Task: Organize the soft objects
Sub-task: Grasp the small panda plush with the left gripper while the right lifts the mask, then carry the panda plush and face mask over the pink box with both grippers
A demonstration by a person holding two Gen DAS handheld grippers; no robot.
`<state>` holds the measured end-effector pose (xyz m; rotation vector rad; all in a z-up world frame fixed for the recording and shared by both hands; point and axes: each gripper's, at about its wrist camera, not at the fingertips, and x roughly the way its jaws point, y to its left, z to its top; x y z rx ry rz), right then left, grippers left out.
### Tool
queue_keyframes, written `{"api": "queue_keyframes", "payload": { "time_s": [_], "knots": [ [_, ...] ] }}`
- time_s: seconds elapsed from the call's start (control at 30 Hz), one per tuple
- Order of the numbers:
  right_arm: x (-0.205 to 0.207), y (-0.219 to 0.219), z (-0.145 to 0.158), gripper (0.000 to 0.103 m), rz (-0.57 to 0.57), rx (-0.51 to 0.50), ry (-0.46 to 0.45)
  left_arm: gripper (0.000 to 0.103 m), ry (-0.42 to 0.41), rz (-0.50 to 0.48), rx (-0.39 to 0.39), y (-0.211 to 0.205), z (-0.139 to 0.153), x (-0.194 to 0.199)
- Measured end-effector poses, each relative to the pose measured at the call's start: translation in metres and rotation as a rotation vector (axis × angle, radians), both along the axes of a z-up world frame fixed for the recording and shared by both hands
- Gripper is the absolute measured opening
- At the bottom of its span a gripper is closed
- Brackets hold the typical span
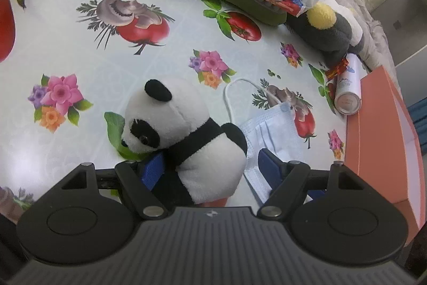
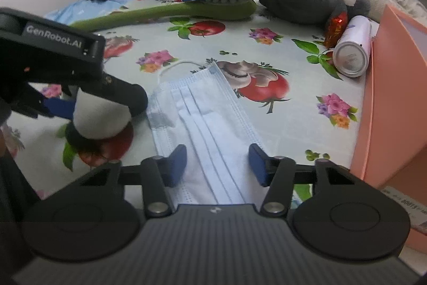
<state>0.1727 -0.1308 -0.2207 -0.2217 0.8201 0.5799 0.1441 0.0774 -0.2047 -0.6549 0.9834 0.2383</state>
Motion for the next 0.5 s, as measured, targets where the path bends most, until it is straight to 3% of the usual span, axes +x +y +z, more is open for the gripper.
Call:
{"api": "queue_keyframes", "payload": {
  "time_s": [0.13, 0.27, 0.3, 0.5],
  "knots": [
    [0.0028, -0.0006, 0.0011, 0.028, -0.009, -0.025, 0.002, 0.079, 0.008, -0.032, 0.03, -0.0021, 0.0002, 0.005],
    [0.0066, -0.0016, 0.0034, 0.013, -0.04, -0.049, 0.005, 0.074, 0.015, -0.05, 0.047, -0.0032, 0.001, 0.008],
    [0.0068, -0.0018, 0.0036, 0.011, -0.045, -0.054, 0.005, 0.068, 0.017, -0.055, 0.053, -0.0032, 0.0011, 0.0084],
    [0.0028, -0.0026, 0.0068, 0.009, -0.091, -0.074, -0.003, 0.064, 0.009, -0.089, 0.055, -0.002, 0.0037, 0.0037]
  ]
}}
